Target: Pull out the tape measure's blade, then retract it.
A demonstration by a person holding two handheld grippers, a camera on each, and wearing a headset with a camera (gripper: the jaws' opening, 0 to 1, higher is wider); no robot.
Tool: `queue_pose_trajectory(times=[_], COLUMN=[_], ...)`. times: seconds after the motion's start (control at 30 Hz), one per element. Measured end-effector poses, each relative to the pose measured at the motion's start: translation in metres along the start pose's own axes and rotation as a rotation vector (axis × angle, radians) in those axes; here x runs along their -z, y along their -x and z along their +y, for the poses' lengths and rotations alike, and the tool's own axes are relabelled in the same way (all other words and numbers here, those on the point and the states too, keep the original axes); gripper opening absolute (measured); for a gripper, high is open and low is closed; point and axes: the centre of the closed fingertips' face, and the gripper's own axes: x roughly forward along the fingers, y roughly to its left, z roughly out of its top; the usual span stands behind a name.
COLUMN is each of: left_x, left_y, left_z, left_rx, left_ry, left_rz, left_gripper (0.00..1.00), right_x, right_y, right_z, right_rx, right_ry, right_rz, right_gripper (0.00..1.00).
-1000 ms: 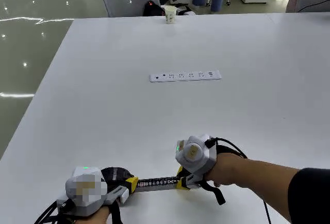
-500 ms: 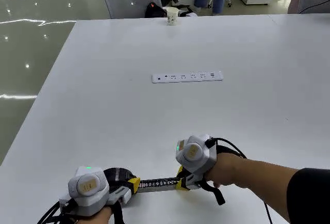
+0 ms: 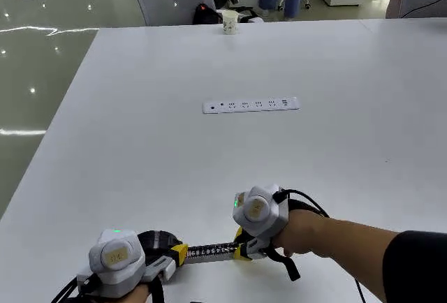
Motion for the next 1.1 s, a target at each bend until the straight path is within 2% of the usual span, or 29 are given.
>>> queue_pose_trajectory(times=[1.1], left_x=[0.0], left_y=[0.0], left_z=[-0.001], left_rx=[0.014], left_ry=[0.01], left_rz=[0.016], left_gripper=[0.59], right_x=[-0.013], right_y=[-0.008], right_z=[0.005], right_rx=[0.001], right_ry=[0.005], right_rz=[-0.024], right_gripper=[0.11])
